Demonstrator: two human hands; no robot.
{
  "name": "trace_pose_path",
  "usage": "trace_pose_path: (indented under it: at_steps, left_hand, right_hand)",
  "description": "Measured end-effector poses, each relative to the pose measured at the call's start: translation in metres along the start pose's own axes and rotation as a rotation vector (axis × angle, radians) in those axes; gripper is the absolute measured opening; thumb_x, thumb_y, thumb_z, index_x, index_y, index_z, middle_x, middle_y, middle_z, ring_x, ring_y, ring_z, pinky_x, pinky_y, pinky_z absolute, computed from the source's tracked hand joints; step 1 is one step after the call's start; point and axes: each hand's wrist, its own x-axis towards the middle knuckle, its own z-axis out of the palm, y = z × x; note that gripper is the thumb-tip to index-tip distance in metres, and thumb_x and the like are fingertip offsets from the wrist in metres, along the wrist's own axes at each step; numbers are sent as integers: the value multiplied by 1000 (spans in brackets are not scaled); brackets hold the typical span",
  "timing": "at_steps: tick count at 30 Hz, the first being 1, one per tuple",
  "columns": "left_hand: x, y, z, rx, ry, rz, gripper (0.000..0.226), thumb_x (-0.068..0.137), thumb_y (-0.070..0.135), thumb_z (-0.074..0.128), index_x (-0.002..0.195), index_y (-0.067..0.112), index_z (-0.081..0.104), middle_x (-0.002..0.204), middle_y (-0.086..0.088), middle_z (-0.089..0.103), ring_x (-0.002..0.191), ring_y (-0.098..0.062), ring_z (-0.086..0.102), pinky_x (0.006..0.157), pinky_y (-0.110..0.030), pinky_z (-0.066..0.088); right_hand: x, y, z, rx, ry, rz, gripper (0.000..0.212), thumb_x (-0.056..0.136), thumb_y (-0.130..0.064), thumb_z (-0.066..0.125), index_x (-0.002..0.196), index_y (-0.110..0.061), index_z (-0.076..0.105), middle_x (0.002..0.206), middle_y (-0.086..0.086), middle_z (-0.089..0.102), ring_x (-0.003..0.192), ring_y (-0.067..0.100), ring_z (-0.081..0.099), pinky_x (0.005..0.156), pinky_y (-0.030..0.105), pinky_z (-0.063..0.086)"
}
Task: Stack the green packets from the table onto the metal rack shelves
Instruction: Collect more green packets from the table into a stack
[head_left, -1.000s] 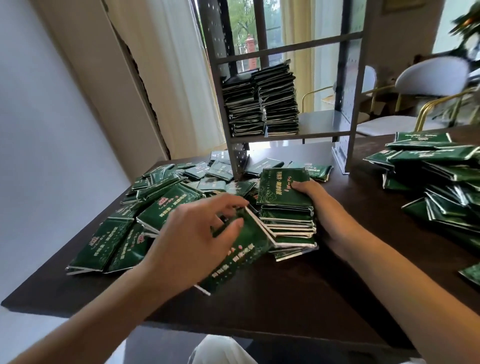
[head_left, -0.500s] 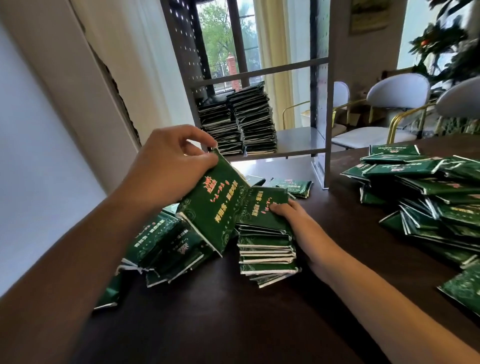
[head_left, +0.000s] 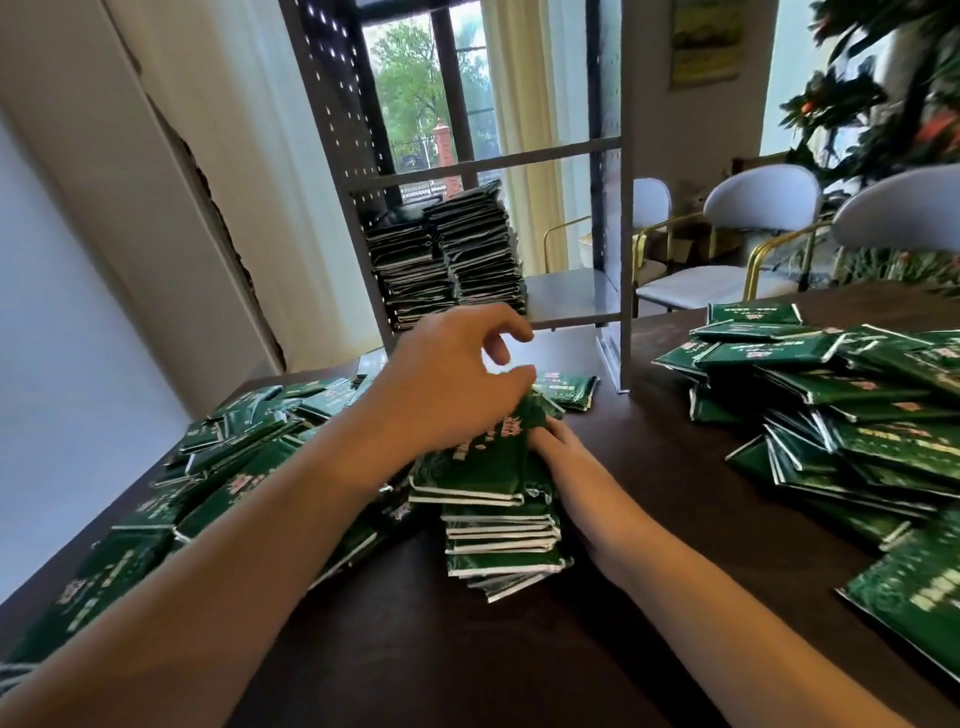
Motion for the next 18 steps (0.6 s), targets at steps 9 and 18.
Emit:
trace_pose_path:
  at_steps: [9, 18]
  left_hand:
    - [-48, -47, 8, -733, -232, -550, 67, 89, 53, 66, 148, 41, 38, 145, 11, 51, 128, -14, 50, 117, -43, 32]
    - [-68, -35, 47, -1207, -258, -600, 77, 102, 33, 55, 158, 37, 3, 155, -3, 45, 141, -26, 44, 117, -36, 33]
  right_hand:
    - [-2, 2, 0, -12, -33, 21, 34, 97, -45, 56, 130, -35, 58, 108, 6, 77, 98, 28, 74, 99, 47, 54]
    - [-8, -3, 5, 165, -5, 32, 43, 94, -61, 44, 105, -37, 78, 104, -1, 78, 95, 17, 75, 87, 39, 54]
